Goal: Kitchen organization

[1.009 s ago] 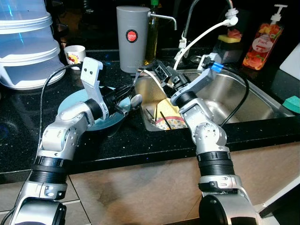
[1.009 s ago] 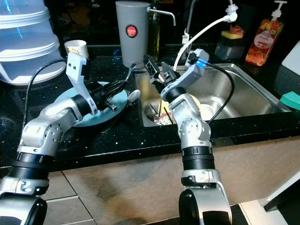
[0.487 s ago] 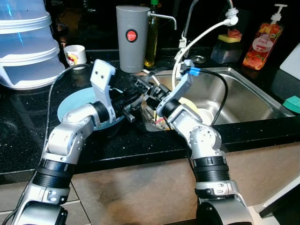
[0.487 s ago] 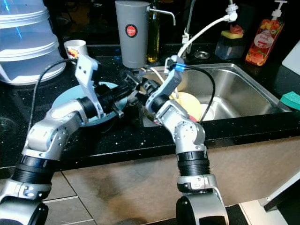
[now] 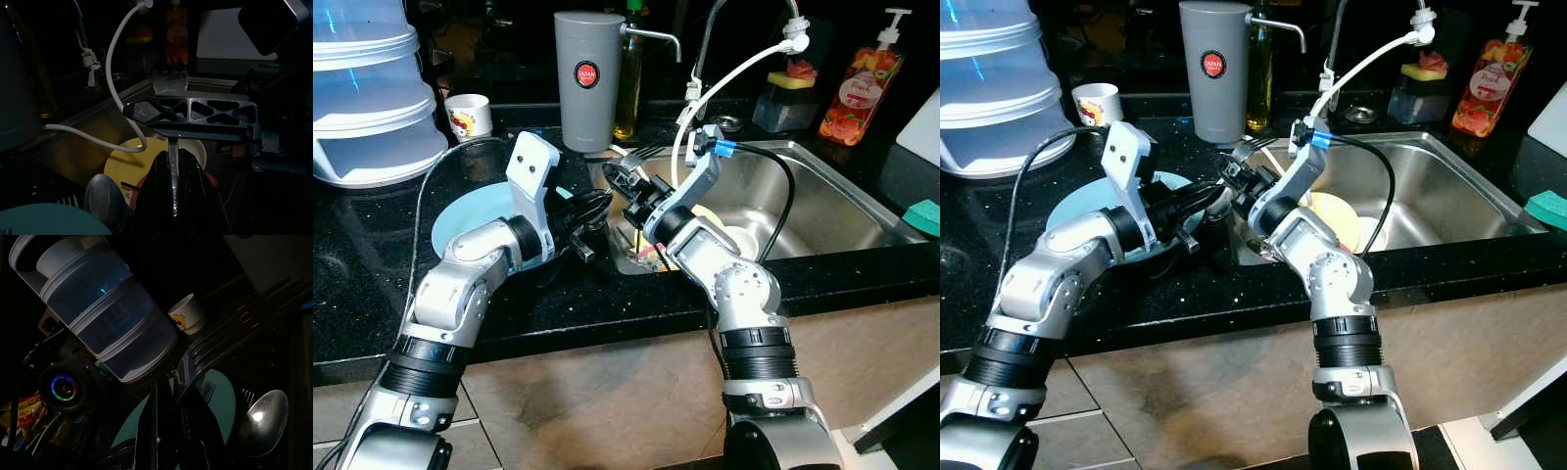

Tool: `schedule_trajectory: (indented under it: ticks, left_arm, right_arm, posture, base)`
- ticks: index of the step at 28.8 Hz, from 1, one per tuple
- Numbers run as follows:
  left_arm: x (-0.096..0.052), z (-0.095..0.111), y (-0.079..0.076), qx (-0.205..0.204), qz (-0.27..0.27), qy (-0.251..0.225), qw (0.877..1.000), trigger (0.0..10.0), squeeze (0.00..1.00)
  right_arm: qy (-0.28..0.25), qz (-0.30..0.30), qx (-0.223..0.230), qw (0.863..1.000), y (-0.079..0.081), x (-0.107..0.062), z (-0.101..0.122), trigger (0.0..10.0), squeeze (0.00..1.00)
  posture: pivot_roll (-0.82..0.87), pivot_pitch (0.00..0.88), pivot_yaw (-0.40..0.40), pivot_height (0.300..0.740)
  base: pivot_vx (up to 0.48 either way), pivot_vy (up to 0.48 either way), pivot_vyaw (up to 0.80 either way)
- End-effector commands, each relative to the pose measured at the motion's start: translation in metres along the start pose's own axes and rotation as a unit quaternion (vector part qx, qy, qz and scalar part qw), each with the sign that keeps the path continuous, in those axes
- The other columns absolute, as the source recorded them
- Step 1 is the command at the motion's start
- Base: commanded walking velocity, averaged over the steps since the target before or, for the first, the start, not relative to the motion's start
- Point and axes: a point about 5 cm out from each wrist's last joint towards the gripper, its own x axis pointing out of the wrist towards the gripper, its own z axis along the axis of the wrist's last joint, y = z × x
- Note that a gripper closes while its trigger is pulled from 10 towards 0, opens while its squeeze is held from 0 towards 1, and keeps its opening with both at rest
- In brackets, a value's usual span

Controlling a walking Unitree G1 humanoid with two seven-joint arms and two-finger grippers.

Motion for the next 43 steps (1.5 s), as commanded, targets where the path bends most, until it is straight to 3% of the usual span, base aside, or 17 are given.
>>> schedule_trajectory:
  ticks: [1, 7, 8, 9, 15, 16, 17, 18, 19, 21, 22, 27, 36, 37, 38, 40, 43]
  left_arm:
    - [-0.002, 0.0, 0.005, 0.024, 0.012, 0.012, 1.0, 0.0, 0.0]
    - [-0.001, -0.003, 0.009, 0.037, 0.035, 0.024, 0.998, 0.0, 0.0]
    - [-0.001, -0.004, 0.011, 0.035, 0.044, 0.028, 0.998, 9.1, 0.02]
    - [-0.001, -0.005, 0.014, 0.037, 0.057, 0.032, 0.997, 10.0, 1.0]
    - [-0.004, -0.005, 0.024, 0.068, 0.103, 0.045, 0.991, 10.0, 1.0]
    - [-0.005, -0.005, 0.027, 0.076, 0.117, 0.047, 0.989, 10.0, 0.7]
    - [-0.005, -0.005, 0.027, 0.076, 0.117, 0.047, 0.989, 10.0, 0.7]
    - [-0.006, -0.003, 0.031, 0.083, 0.134, 0.045, 0.986, 10.0, 0.0]
    - [-0.007, -0.002, 0.033, 0.086, 0.145, 0.042, 0.985, 10.0, 0.0]
    - [-0.007, -0.002, 0.033, 0.086, 0.145, 0.042, 0.985, 10.0, 0.0]
    - [-0.006, -0.002, 0.033, 0.091, 0.144, 0.039, 0.985, 10.0, 0.0]
    - [0.003, -0.014, 0.007, 0.104, 0.049, 0.06, 0.992, 10.0, 0.0]
    - [0.014, -0.031, -0.012, 0.085, 0.004, 0.086, 0.993, 10.0, 0.0]
    - [0.014, -0.033, -0.009, 0.085, 0.011, 0.096, 0.992, 10.0, 0.0]
    - [0.013, -0.034, -0.006, 0.085, 0.016, 0.105, 0.991, 10.0, 0.0]
    - [0.011, -0.036, -0.003, 0.084, 0.017, 0.118, 0.989, 10.0, 0.0]
    - [0.009, -0.038, -0.003, 0.084, 0.013, 0.125, 0.989, 10.0, 0.0]
  right_arm:
    - [-0.004, -0.011, -0.005, 1.0, -0.004, -0.003, 0.004, 0.0, 0.0]
    - [-0.02, -0.024, -0.02, 0.999, -0.007, -0.002, 0.009, 0.0, 0.0]
    - [-0.026, -0.031, -0.033, 0.999, -0.009, -0.002, 0.011, 0.0, 0.0]
    - [-0.038, -0.046, -0.053, 0.997, -0.013, -0.003, 0.015, 0.0, 0.0]
    - [-0.089, -0.09, -0.097, 0.987, -0.025, -0.006, 0.029, 0.0, 0.0]
    - [-0.108, -0.108, -0.127, 0.98, -0.03, -0.008, 0.035, 0.0, 0.0]
    - [-0.108, -0.108, -0.127, 0.98, -0.03, -0.008, 0.035, 0.0, 0.0]
    - [-0.127, -0.13, -0.161, 0.97, -0.035, -0.011, 0.04, 0.0, 0.0]
    - [-0.14, -0.145, -0.195, 0.96, -0.039, -0.013, 0.043, 0.0, 0.0]
    - [-0.14, -0.145, -0.195, 0.96, -0.039, -0.013, 0.043, 0.0, 0.0]
    - [-0.142, -0.162, -0.23, 0.949, -0.045, -0.015, 0.042, 0.0, 0.0]
    - [-0.106, -0.192, -0.36, 0.907, -0.06, -0.021, 0.015, 0.0, 0.0]
    - [-0.049, -0.15, -0.396, 0.905, -0.062, -0.021, -0.026, 0.0, 0.0]
    - [-0.041, -0.147, -0.396, 0.905, -0.062, -0.02, -0.029, 1.8, 0.0]
    - [-0.035, -0.147, -0.399, 0.904, -0.063, -0.02, -0.031, 4.9, 0.0]
    - [-0.029, -0.147, -0.401, 0.904, -0.065, -0.021, -0.031, 9.3, 0.0]
    - [-0.03, -0.145, -0.399, 0.905, -0.065, -0.02, -0.03, 10.0, 0.0]
  posture:
    - [0.09, 0.062, 0.0, 0.74]
    - [0.09, 0.064, 0.0, 0.74]
    - [0.09, 0.064, 0.0, 0.74]
    - [0.09, 0.067, -0.002, 0.74]
    - [0.09, 0.067, -0.002, 0.74]
    - [0.09, 0.067, -0.002, 0.74]
    - [0.09, 0.067, -0.002, 0.74]
    - [0.09, 0.067, -0.002, 0.74]
    - [0.09, 0.067, -0.002, 0.74]
    - [0.09, 0.067, -0.002, 0.74]
    - [0.1, 0.072, 0.001, 0.74]
    - [0.1, 0.073, 0.0, 0.74]
    - [0.1, 0.075, 0.001, 0.74]
    - [0.1, 0.075, 0.001, 0.74]
    - [0.1, 0.075, 0.001, 0.74]
    - [0.09, 0.078, 0.002, 0.74]
    - [0.09, 0.078, 0.002, 0.74]
  base:
    - [0.0, 0.0, 0.0]
    - [0.0, 0.0, 0.0]
    - [0.0, 0.0, 0.0]
    - [0.0, 0.0, 0.0]
    - [0.0, 0.0, 0.0]
    - [0.0, 0.0, 0.0]
    - [0.0, 0.0, 0.0]
    - [0.0, 0.0, 0.0]
    - [0.0, 0.0, 0.0]
    - [0.0, 0.0, 0.0]
    - [0.0, 0.0, 0.0]
    - [0.0, 0.0, 0.0]
    - [0.0, 0.0, 0.0]
    - [0.0, 0.0, 0.0]
    - [0.0, 0.0, 0.0]
    - [0.0, 0.0, 0.0]
    - [0.0, 0.0, 0.0]
